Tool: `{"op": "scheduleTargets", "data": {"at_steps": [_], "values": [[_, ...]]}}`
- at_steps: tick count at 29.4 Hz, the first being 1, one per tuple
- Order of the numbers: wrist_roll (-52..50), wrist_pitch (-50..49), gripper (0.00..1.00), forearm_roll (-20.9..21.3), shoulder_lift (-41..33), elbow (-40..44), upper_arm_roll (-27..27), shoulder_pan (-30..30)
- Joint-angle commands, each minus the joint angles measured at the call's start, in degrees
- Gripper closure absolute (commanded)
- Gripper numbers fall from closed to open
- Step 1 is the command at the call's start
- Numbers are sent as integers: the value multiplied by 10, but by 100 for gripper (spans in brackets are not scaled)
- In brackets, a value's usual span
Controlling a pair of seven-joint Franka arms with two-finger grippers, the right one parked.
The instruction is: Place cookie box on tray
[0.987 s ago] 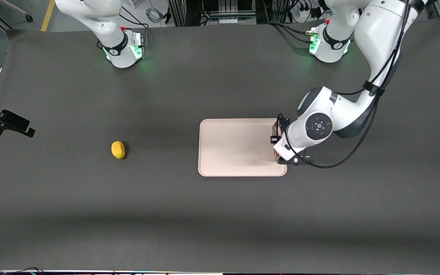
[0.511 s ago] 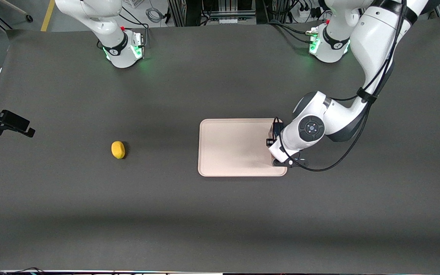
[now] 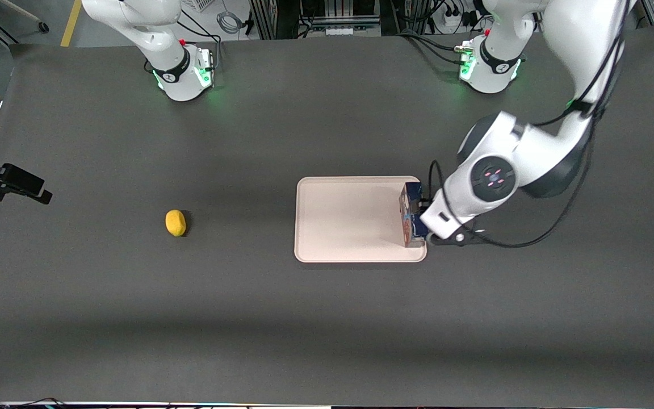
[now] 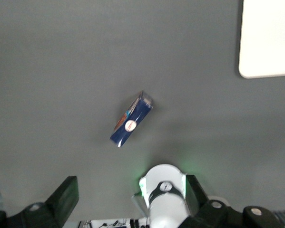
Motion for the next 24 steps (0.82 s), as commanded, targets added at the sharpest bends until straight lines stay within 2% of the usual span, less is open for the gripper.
{"op": "scheduleTargets", "data": {"at_steps": [1,7,11,24], "values": [[99,-43,0,-13,-87,-43,71,0],[159,32,0,-14,-191,-187,122,0],[162,84,0,-15,-224,-256,133,0],[162,85,0,-18,-222,-244,135,-1]]}}
